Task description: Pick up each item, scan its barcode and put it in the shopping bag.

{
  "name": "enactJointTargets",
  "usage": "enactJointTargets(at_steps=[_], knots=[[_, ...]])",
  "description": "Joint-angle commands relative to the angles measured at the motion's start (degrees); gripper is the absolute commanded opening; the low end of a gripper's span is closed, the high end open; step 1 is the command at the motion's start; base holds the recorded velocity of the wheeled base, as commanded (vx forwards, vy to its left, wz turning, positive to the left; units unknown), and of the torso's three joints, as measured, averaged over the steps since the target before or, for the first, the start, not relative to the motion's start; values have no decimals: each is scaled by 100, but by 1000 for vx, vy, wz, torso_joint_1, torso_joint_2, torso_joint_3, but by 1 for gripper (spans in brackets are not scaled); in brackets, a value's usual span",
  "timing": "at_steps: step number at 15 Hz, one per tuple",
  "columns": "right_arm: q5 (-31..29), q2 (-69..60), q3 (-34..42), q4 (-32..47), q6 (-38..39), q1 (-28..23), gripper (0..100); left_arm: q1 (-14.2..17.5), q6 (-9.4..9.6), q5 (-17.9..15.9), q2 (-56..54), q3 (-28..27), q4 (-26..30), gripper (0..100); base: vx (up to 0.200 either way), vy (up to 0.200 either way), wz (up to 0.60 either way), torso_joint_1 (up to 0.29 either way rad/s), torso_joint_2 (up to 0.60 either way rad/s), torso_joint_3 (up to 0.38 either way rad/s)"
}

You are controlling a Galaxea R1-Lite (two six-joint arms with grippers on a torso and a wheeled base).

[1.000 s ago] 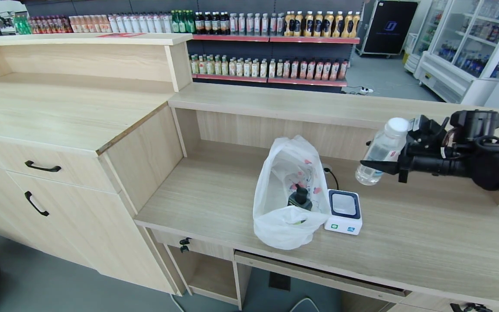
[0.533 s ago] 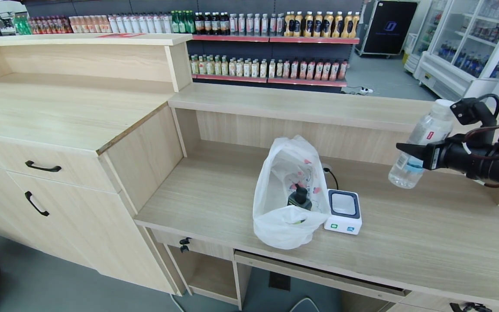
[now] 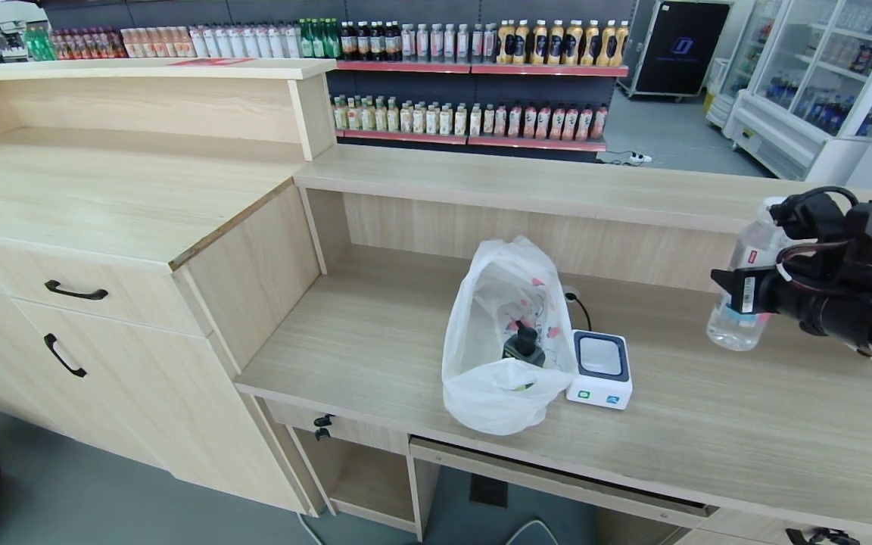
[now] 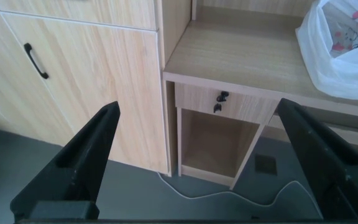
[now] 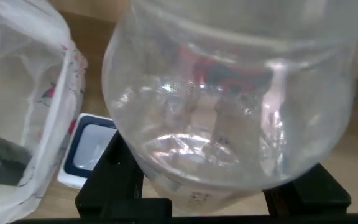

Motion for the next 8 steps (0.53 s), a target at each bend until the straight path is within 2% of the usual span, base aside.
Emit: enactJointTargets(at_steps=[1,4,8], knots=[[-415,-25,107,-41,-278,148,0,4,2,3,0,-1,-1,100,0,0,0,0,0,0],[-459,-78,116,-111,-480,166,0,4,2,3,0,7,-1,100,0,0,0,0,0,0],[-380,-69,406,-717,-910,140,0,4,2,3,0,-1,-1,100,0,0,0,0,0,0]])
